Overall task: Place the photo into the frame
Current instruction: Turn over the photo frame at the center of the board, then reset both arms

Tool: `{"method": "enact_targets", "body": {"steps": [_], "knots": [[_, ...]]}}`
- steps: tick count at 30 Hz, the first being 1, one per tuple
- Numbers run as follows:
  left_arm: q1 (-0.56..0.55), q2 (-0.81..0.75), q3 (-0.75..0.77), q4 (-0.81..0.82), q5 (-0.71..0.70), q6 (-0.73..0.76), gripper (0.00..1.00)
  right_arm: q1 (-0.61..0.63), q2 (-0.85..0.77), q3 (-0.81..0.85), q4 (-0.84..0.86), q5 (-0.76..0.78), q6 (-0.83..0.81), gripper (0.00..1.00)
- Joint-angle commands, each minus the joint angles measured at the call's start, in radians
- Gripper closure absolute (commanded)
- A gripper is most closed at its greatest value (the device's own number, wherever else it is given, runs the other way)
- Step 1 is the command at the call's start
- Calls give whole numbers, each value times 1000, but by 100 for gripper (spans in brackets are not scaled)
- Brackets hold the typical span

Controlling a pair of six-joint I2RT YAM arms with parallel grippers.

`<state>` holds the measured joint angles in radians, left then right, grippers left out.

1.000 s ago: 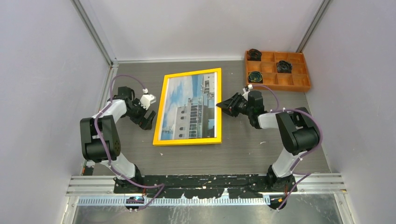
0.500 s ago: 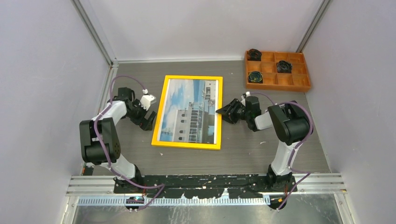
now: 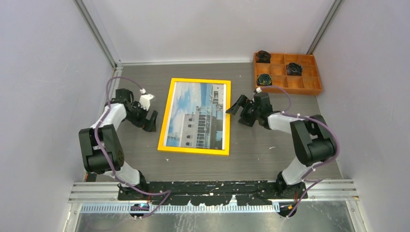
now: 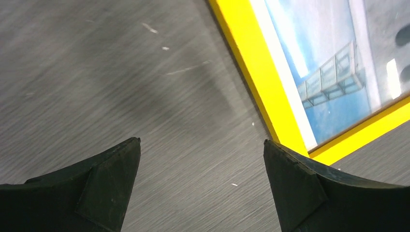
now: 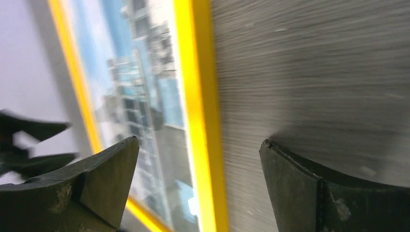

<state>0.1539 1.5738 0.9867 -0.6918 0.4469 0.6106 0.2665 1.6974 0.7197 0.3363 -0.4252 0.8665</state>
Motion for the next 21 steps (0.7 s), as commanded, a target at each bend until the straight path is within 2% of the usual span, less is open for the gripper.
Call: {"method": "enact_targets", "body": {"steps": [1, 4, 8, 11, 13, 14, 16, 18, 21], "knots": [[77, -66, 95, 10, 99, -111, 0, -1, -173, 139, -579, 432, -267, 0], [120, -82, 109, 46, 149, -180, 0, -1, -293, 187, -699, 617, -341, 0], [127, -118, 34, 180, 182, -297, 0, -2, -510, 133, -636, 832, -376, 0], [128, -132, -56, 347, 157, -420, 0, -4, -622, 23, -491, 1037, -388, 0], [128, -135, -122, 511, 146, -495, 0, -5, -641, -102, -259, 1120, -529, 0], [127, -136, -163, 597, 143, -531, 0, -6, -633, -168, -86, 1140, -601, 0], [128, -128, -250, 783, 125, -614, 0, -7, -610, -261, 95, 1172, -692, 0], [128, -109, -321, 920, 110, -686, 0, -25, -586, -301, 172, 1198, -699, 0], [128, -93, -389, 1027, 130, -671, 0, -83, -521, -335, 277, 1172, -680, 0]]}}
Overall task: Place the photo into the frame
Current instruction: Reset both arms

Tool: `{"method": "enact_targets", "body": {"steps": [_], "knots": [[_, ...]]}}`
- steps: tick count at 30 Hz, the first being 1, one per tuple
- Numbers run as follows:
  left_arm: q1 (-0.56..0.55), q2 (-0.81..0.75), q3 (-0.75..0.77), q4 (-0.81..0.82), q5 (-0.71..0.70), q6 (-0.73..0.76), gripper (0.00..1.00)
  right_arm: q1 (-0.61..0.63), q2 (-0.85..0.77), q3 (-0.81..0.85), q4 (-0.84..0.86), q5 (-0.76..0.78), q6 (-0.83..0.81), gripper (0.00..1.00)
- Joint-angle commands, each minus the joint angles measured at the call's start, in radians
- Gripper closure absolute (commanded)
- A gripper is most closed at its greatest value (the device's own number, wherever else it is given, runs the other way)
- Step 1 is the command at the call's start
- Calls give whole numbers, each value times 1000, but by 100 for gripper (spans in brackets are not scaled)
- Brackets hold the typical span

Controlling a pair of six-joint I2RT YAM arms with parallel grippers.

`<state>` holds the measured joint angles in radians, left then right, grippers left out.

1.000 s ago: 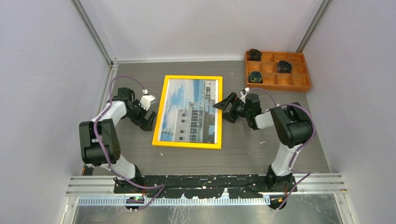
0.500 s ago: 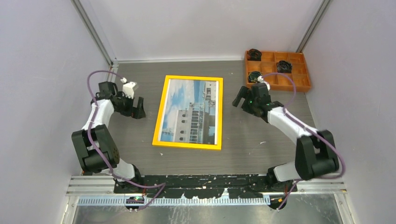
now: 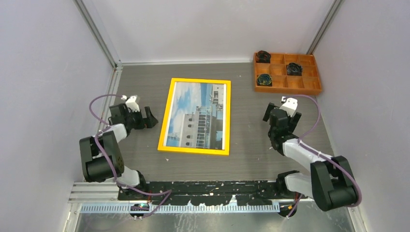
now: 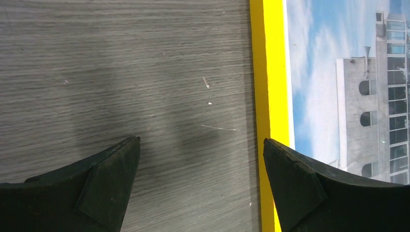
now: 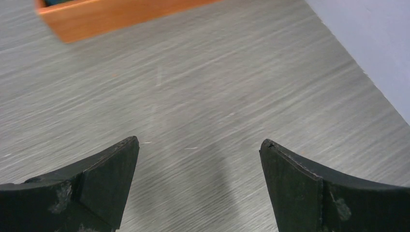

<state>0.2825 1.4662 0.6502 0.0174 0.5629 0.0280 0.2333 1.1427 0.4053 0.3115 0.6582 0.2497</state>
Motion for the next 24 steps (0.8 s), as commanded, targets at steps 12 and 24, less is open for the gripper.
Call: {"method": "enact_targets", "body": {"steps": [12, 24], "knots": [[-23, 22, -409, 1190, 47, -164, 0, -128, 334, -128, 738, 0, -84, 0], [-225, 79, -302, 944, -228, -11, 0, -208, 420, -62, 679, -213, -75, 0]]}}
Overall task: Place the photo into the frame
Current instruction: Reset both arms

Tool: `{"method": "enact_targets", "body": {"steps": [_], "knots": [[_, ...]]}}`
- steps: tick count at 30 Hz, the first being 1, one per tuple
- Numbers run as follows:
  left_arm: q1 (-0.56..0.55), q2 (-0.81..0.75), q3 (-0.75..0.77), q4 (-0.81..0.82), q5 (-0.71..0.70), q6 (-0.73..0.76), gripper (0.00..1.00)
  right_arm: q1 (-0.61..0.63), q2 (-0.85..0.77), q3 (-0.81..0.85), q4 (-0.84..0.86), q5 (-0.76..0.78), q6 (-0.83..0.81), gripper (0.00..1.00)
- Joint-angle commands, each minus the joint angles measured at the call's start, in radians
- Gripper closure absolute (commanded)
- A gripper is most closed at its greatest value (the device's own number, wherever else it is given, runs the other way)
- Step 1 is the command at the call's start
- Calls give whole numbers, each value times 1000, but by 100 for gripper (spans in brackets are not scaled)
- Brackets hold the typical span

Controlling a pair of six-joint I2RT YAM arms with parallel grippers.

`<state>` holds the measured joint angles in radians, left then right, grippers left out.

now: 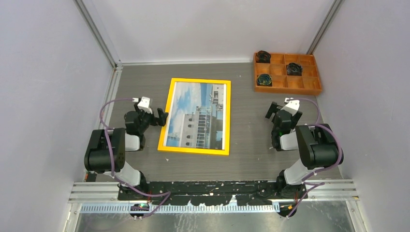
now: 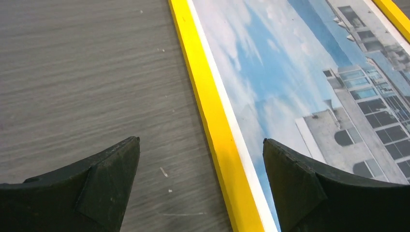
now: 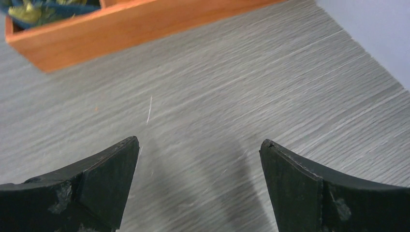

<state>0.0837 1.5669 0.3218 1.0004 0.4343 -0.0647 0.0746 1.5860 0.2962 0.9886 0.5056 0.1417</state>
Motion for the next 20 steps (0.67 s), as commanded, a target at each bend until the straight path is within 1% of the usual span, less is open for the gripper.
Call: {"method": "enact_targets", "body": {"steps": [1, 3, 4, 6, 8, 10, 20], "knots": [[-26, -1, 17, 26, -102, 72, 0, -50, -29, 47, -6, -61, 35, 0], [-24, -27, 31, -54, -111, 78, 0, -51, -28, 44, -8, -62, 36, 0], [-24, -23, 36, -52, -112, 77, 0, -51, -25, 40, 10, -62, 32, 0], [-24, -6, 24, 4, -117, 69, 0, -50, -30, 43, -7, -62, 31, 0], [-24, -18, 29, -32, -113, 74, 0, -50, -27, 41, 5, -62, 31, 0], [-24, -11, 27, -11, -116, 70, 0, -50, -26, 43, 2, -63, 32, 0], [-25, -13, 29, -17, -118, 71, 0, -50, -27, 41, 4, -62, 30, 0]]}}
